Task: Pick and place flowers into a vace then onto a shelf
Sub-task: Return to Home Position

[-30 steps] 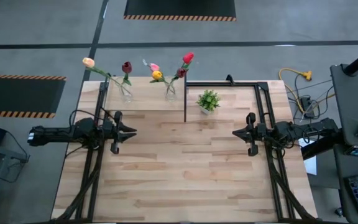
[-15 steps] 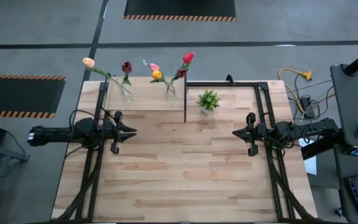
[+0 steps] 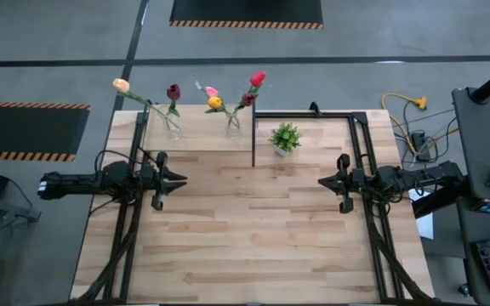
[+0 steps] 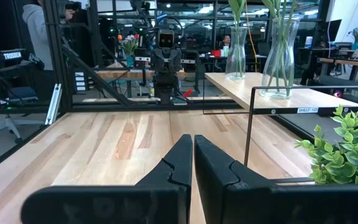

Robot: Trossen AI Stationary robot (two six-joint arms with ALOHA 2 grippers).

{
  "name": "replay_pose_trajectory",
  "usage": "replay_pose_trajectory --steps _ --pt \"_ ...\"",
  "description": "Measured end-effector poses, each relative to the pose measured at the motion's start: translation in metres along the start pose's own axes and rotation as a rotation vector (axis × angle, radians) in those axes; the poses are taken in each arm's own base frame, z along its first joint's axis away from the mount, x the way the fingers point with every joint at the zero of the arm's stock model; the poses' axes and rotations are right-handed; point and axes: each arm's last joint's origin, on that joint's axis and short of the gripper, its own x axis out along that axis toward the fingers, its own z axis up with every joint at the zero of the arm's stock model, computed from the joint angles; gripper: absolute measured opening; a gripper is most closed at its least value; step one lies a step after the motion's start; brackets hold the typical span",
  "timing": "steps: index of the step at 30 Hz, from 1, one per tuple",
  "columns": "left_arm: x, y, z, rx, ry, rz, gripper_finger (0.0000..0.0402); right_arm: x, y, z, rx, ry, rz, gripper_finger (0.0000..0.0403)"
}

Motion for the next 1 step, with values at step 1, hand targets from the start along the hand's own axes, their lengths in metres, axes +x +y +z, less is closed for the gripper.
replay_pose_trajectory --steps 1 --pt "0.0 0.0 0.0 0.0 0.0 0.0 0.0051 0.0 0.0 0.0 0.0 0.0 0.0 0.0009"
